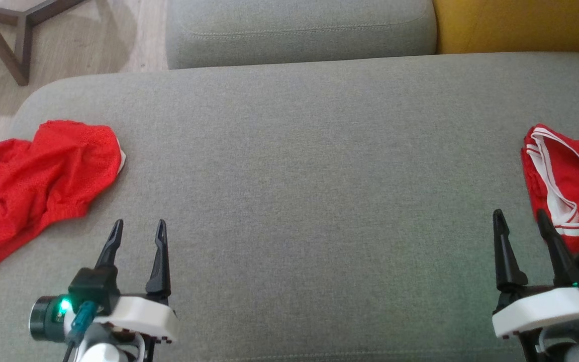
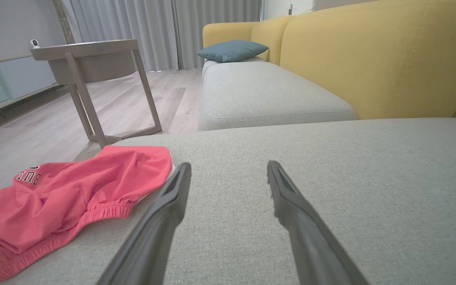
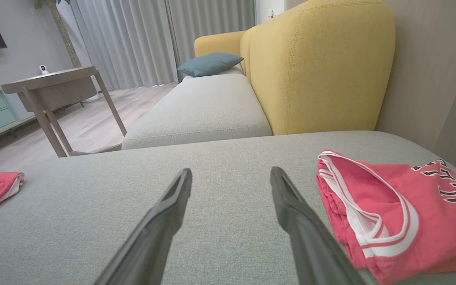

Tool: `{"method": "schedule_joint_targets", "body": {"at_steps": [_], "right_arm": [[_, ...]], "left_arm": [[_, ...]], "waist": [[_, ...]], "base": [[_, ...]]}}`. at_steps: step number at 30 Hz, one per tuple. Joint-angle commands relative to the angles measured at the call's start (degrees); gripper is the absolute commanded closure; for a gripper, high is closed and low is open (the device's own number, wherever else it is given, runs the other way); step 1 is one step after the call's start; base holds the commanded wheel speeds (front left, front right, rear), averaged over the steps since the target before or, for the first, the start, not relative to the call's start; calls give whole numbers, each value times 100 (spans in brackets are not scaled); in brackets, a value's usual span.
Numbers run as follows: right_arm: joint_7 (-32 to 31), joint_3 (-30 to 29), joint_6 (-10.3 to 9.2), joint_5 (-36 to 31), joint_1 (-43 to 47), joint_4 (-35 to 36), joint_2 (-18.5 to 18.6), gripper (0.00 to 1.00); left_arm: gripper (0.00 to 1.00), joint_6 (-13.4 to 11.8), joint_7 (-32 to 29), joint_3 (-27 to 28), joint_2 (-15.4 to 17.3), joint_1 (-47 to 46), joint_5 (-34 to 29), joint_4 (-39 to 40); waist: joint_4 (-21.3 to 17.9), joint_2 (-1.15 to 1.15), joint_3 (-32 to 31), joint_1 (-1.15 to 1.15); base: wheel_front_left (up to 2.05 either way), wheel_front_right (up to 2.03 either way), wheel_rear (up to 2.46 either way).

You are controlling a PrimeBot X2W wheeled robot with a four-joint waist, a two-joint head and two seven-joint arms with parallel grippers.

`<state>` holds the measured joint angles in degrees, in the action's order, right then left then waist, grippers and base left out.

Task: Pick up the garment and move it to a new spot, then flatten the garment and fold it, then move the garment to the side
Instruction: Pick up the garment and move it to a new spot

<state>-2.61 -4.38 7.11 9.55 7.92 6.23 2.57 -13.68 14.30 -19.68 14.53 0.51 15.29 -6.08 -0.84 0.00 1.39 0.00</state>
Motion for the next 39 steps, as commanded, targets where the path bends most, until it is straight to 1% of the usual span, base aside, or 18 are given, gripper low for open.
{"method": "schedule_joint_targets", "body": {"at_steps": [1,5,9,10,13,20,25,29,34,39], "right_arm": [[-4,88,37,19,-106,255,32,0],[-13,56,37,7,-141,307,32,0],[-27,40,37,-9,-178,388,32,0],[-27,40,37,-9,-178,388,32,0],[-43,56,37,-29,-206,475,32,0],[-142,135,37,-93,-294,690,31,0],[-220,253,37,-132,-349,832,31,0],[-280,309,37,-145,-398,891,31,0],[-335,339,37,-171,-427,956,31,0],[-421,386,37,-225,-484,1054,31,0]], "left_arm": [[0,-25,68,195,130,-266,13,167],[0,-12,68,179,117,-336,27,180],[0,21,68,173,70,-477,47,165],[0,21,68,173,70,-477,47,165],[0,54,69,157,13,-606,21,186],[0,204,69,164,-154,-876,-102,233],[0,286,69,291,-263,-976,-204,275],[0,345,69,430,-319,-975,-290,309],[0,420,70,606,-383,-924,-389,351],[0,511,70,757,-532,-916,-429,409]], "waist": [[33,0,22,0],[163,0,85,0],[425,0,172,0],[425,0,172,0],[702,0,235,0],[1485,0,329,0],[2005,0,373,0],[2322,0,395,0],[2557,0,436,0],[2597,0,620,0]], "base": [[0,0,0],[0,0,0],[0,0,0],[0,0,0],[0,0,0],[0,0,0],[0,0,0],[0,0,0],[0,0,0],[0,0,0]]}}
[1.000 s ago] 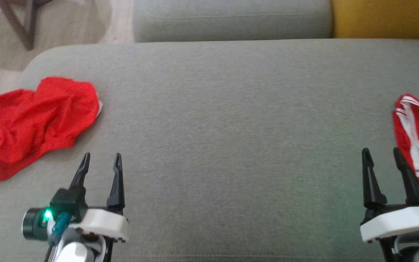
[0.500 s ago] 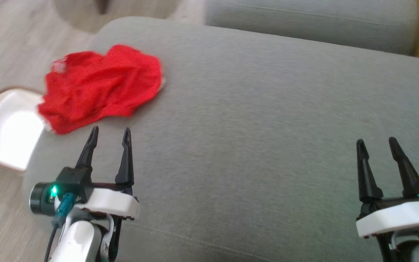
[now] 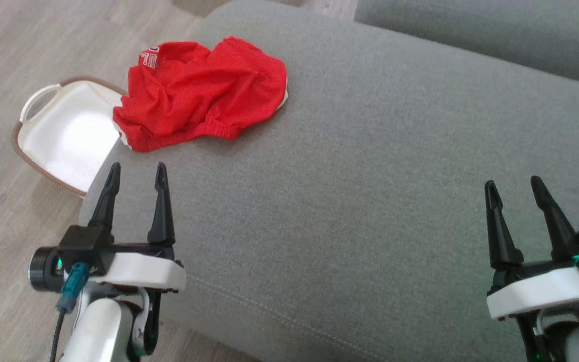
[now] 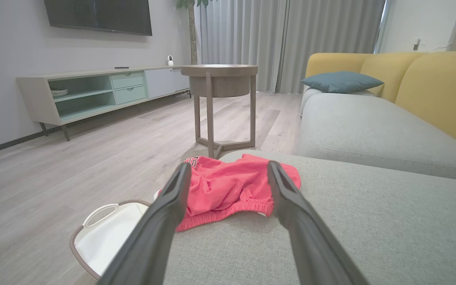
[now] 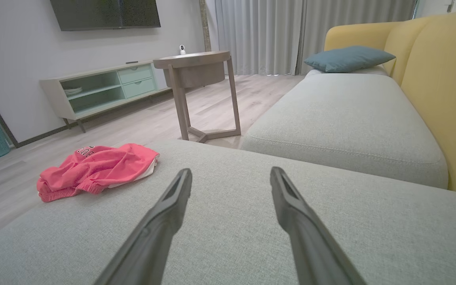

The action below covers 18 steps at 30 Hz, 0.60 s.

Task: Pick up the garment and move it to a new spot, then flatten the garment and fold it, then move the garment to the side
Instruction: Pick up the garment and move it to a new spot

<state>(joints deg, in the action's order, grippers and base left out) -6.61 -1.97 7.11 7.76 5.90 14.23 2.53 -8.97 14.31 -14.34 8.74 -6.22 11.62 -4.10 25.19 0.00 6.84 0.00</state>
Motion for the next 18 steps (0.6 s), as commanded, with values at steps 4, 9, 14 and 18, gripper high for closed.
{"method": "schedule_joint_targets", "body": {"at_steps": [4,9,14,18], "right_arm": [[-176,205,37,-131,-439,445,94,0],[-452,184,37,-168,-700,779,352,0],[-656,72,37,-146,-925,1015,633,0],[-727,-23,37,-121,-1010,1112,722,0]], "left_arm": [[0,93,69,303,-118,-413,-119,192],[0,207,69,391,-305,-1137,-67,-285],[0,382,69,532,-421,-2149,132,-1333],[0,500,69,546,-460,-2817,252,-2287]], "waist": [[-145,0,512,0],[-371,0,1301,0],[-552,0,1948,0],[-611,0,2200,0]], "base": [[0,0,0],[0,0,0],[0,0,0],[0,0,0]]}}
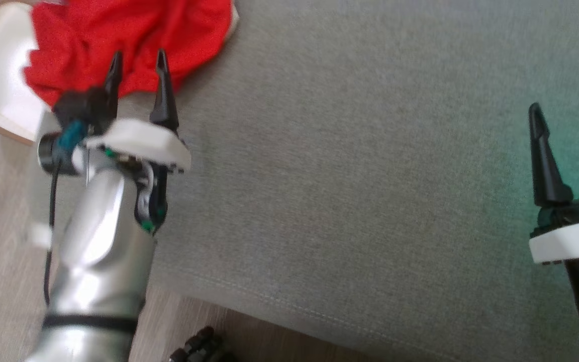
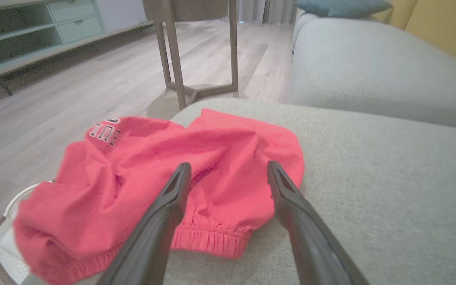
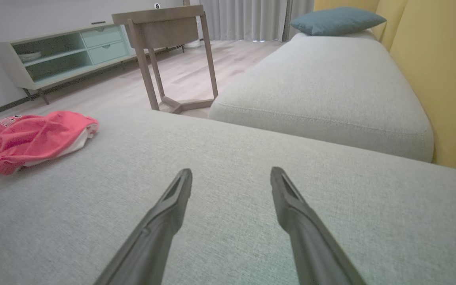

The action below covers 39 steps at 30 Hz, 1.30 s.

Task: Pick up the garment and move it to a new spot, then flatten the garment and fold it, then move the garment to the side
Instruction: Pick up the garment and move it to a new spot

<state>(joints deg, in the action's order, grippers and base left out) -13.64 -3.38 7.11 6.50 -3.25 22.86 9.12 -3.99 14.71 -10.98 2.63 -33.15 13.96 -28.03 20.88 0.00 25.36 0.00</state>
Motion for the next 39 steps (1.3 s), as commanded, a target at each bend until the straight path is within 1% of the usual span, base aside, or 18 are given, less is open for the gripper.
{"method": "schedule_joint_targets", "body": {"at_steps": [1,3,7,10,12,15,16,17,18,20,23,24,28,30,32,39], "right_arm": [[-46,104,37,17,-114,265,81,0],[-65,108,37,43,-161,304,123,0],[-84,108,37,73,-231,324,176,0],[-75,91,37,85,-252,308,178,0],[-64,74,37,99,-253,288,171,0],[-48,54,37,111,-247,248,154,0],[-44,52,37,119,-247,232,149,0],[-40,57,37,125,-251,217,142,0],[-33,68,37,131,-258,197,134,0],[-10,95,37,142,-265,142,110,0],[57,109,37,153,-254,53,65,0],[120,115,37,158,-234,-8,14,0],[282,154,37,184,-180,-153,-118,0],[384,177,37,199,-145,-240,-191,0],[461,178,37,209,-91,-344,-270,0],[693,261,37,273,138,-661,-484,0]], "left_arm": [[0,43,29,202,147,-349,34,-224],[0,144,11,216,153,-774,99,-864],[0,279,-150,265,287,-1478,177,-2046],[0,340,-497,282,384,-1860,237,-2821],[0,400,-898,270,432,-2071,280,-3296],[0,504,-1332,222,473,-2344,305,-3770],[44,541,-1399,200,483,-2425,303,-3858],[100,573,-1419,174,491,-2492,293,-3920],[100,581,-1385,139,516,-2548,264,-3959],[100,512,-1134,115,585,-2624,222,-3970],[100,466,-621,133,637,-2671,228,-3912],[100,426,-305,114,696,-2678,191,-3824],[100,310,-16,141,836,-2564,145,-3386],[100,251,18,181,906,-2389,127,-2992],[100,196,24,258,996,-2125,103,-2370],[100,-13,20,349,1252,-677,-28,-267]], "waist": [[-201,0,407,0],[-254,0,518,0],[-351,0,653,0],[-399,0,687,0],[-413,0,688,0],[-420,0,671,0],[-417,0,663,0],[-418,0,654,0],[-421,0,637,0],[-434,0,570,0],[-453,0,408,0],[-475,0,260,0],[-555,0,-116,0],[-620,0,-333,0],[-693,0,-542,0],[-1049,0,-1214,0]], "base": [[0,0,0],[0,0,0],[0,0,0],[0,0,0],[0,0,0],[0,0,0],[0,0,0],[0,0,0],[0,0,0],[0,0,0],[0,0,0],[0,0,0],[0,0,0],[0,0,0],[0,0,0],[0,0,0]]}}
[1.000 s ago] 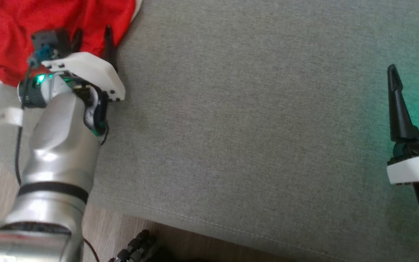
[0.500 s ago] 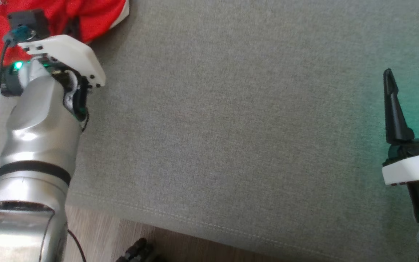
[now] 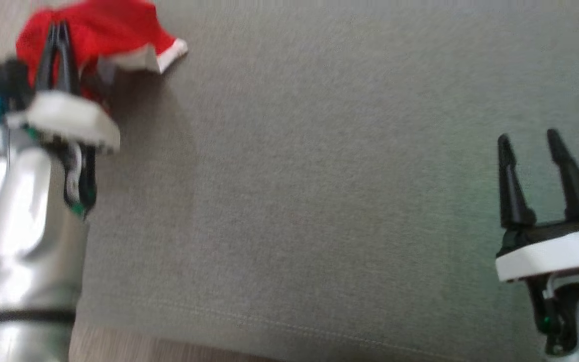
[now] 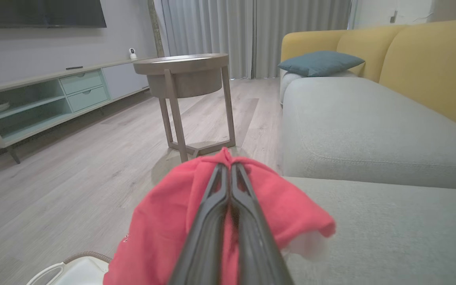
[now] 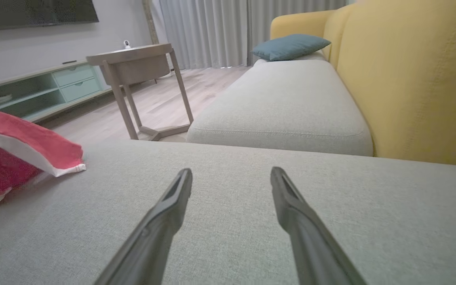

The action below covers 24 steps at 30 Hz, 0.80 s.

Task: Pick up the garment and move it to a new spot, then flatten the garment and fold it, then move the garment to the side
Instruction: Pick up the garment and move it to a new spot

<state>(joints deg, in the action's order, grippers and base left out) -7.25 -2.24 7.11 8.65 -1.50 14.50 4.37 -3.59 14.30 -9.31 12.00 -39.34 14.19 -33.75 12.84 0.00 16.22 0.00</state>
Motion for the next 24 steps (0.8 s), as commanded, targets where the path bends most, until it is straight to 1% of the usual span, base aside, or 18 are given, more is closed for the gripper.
{"method": "schedule_joint_targets", "body": {"at_steps": [1,2,3,8,11,14,18,20,24], "right_arm": [[86,160,37,64,-7,143,-30,0],[123,172,37,77,25,114,-48,0],[123,172,37,77,25,114,-48,0],[229,241,37,122,136,-14,-110,0],[269,276,37,120,164,-58,-126,0],[286,314,37,118,174,-96,-135,0],[290,354,37,122,170,-109,-141,0],[301,378,37,143,141,-120,-143,0],[364,405,37,202,70,-166,-146,0]], "left_arm": [[100,-102,29,191,347,157,-55,613],[100,-159,-38,196,374,380,-62,932],[100,-159,-38,196,374,380,-62,932],[100,-419,-543,121,420,1457,-109,2539],[100,-514,-815,-24,354,1937,-130,3275],[100,-517,-1003,-282,225,2238,-147,3711],[100,-374,-1071,-707,-19,2275,-130,3774],[100,-272,-1067,-917,-170,2167,-110,3621],[100,-66,-936,-1306,-534,1852,-35,3040]], "waist": [[-312,0,-376,0],[-375,0,-450,0],[-375,0,-450,0],[-754,0,-697,0],[-996,0,-757,0],[-1274,0,-782,0],[-1673,0,-709,0],[-1885,0,-622,0],[-2317,0,-412,0]], "base": [[0,0,0],[0,0,0],[0,0,0],[0,0,0],[0,0,0],[0,0,0],[0,0,0],[0,0,0],[0,0,0]]}}
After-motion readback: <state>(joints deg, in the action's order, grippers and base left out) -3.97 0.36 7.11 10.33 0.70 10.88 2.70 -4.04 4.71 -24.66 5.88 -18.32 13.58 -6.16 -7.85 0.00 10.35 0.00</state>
